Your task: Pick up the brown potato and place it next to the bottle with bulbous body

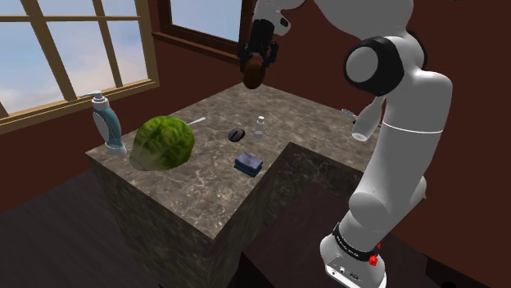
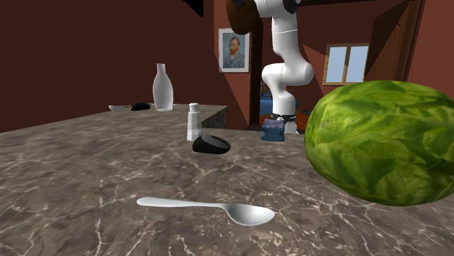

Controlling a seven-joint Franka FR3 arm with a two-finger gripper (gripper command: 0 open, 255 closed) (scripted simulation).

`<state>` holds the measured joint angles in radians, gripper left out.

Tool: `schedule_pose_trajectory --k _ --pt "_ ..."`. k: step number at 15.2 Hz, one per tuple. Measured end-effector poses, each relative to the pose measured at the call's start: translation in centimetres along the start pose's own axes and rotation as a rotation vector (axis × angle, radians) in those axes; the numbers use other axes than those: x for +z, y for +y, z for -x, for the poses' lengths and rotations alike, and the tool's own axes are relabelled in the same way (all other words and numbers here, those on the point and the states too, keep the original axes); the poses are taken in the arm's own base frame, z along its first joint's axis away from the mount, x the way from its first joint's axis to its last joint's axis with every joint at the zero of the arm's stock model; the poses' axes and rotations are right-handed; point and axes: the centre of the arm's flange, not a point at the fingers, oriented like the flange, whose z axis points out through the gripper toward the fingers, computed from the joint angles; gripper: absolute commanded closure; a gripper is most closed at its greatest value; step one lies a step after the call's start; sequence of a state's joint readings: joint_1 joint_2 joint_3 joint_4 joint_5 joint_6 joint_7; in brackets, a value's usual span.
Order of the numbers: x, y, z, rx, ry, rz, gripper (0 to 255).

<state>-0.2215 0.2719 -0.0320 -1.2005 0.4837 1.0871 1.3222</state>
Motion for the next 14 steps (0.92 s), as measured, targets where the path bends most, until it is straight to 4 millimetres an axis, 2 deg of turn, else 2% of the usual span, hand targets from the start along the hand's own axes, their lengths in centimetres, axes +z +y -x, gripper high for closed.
schedule_pose_trajectory --k 4,14 --pt "-1.4 0.8 0.5 0.0 0.0 0.0 255" --pt "-4.3 10.1 -6.7 0.001 0.001 0.0 255"
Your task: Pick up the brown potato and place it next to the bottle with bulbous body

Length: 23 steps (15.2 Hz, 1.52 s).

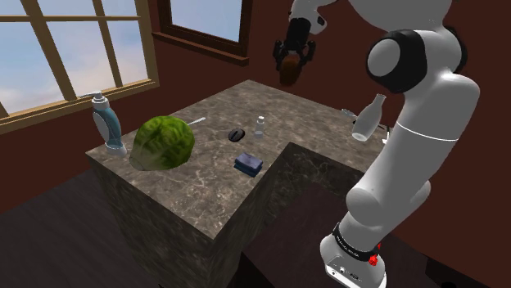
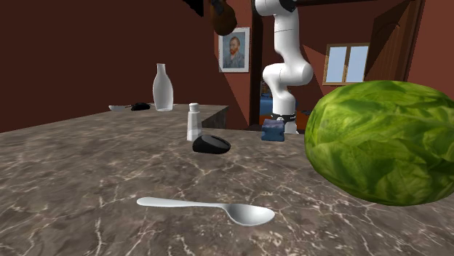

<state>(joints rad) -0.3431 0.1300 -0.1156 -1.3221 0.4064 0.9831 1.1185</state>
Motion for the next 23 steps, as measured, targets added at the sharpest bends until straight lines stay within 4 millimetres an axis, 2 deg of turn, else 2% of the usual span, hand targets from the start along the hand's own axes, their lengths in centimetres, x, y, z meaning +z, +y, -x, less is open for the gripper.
schedule_pose_trajectory --k 2,23 --pt "-0.8 2.1 -2.1 0.001 0.0 0.0 255" --pt "-5.8 23.4 -19.2 0.001 -0.001 0.0 255"
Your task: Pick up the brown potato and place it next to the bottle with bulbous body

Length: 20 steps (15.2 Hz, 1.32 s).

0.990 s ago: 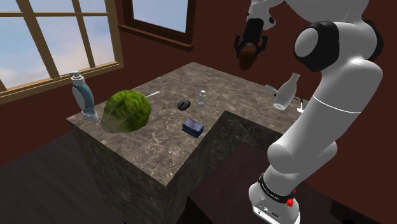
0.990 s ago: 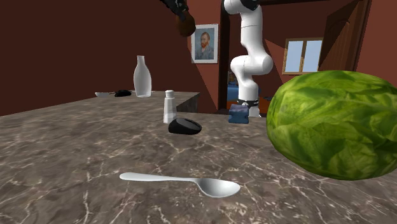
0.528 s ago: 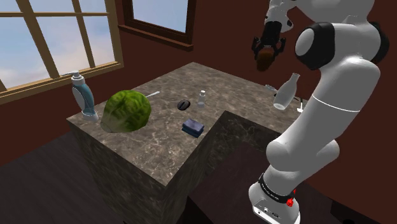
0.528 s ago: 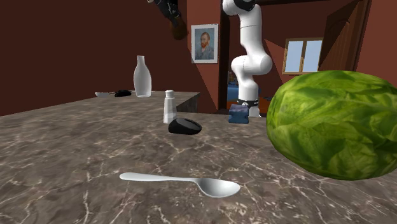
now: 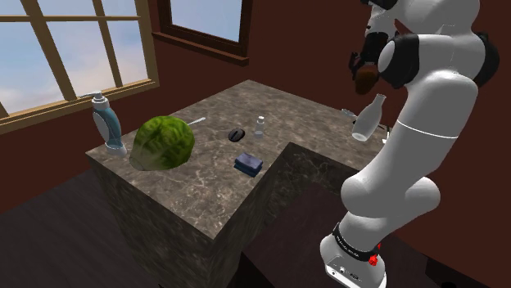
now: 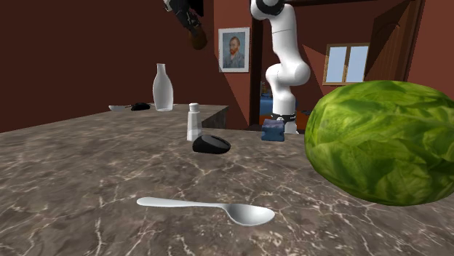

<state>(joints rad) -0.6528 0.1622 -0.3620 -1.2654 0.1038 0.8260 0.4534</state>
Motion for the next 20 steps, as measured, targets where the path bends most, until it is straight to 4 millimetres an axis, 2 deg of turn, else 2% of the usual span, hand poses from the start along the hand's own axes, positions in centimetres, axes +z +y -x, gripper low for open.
schedule_pose_trajectory --k 11,14,20 --pt "-3.1 11.2 -8.6 0.001 0.0 0.0 255" --pt "-2.4 11.8 -10.1 -0.001 -0.001 0.001 255" --pt "0.1 11.1 -11.8 -0.002 -0.001 0.0 255"
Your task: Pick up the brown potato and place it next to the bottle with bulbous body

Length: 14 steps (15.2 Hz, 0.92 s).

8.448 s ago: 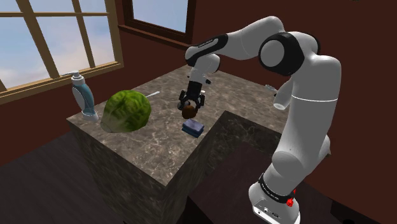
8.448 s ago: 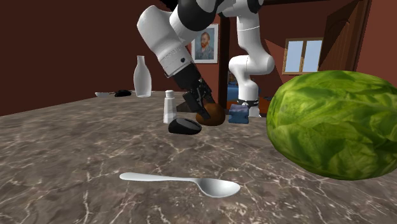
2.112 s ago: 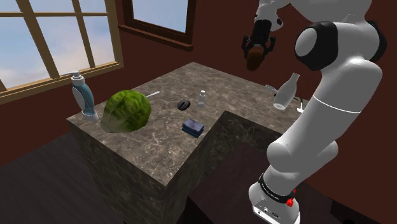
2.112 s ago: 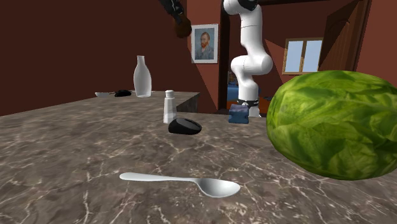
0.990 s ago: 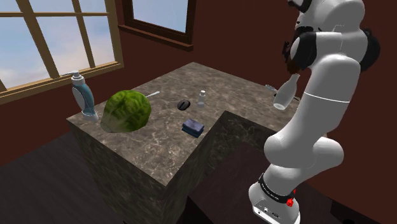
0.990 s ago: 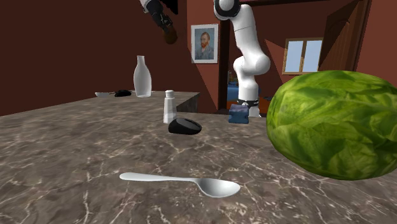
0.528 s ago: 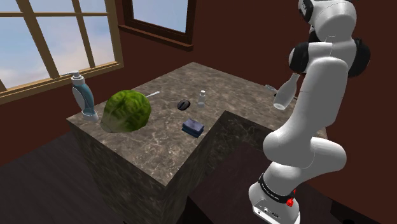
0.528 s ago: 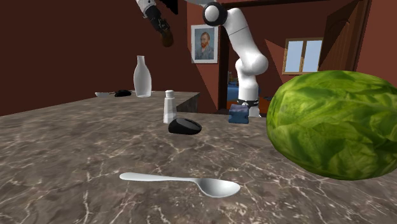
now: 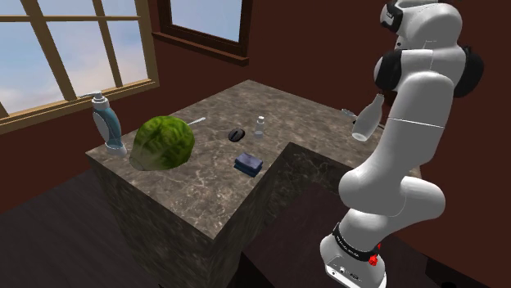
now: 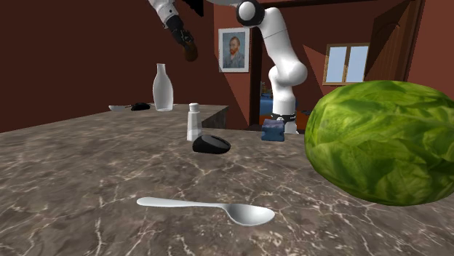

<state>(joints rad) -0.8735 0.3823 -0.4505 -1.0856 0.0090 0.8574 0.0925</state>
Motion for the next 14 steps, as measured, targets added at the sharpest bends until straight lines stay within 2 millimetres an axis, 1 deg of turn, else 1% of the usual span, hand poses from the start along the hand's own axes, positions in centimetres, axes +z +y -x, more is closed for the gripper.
schedule_pose_trajectory --k 14 --pt "6.2 -1.5 -4.0 0.0 0.0 0.0 255"
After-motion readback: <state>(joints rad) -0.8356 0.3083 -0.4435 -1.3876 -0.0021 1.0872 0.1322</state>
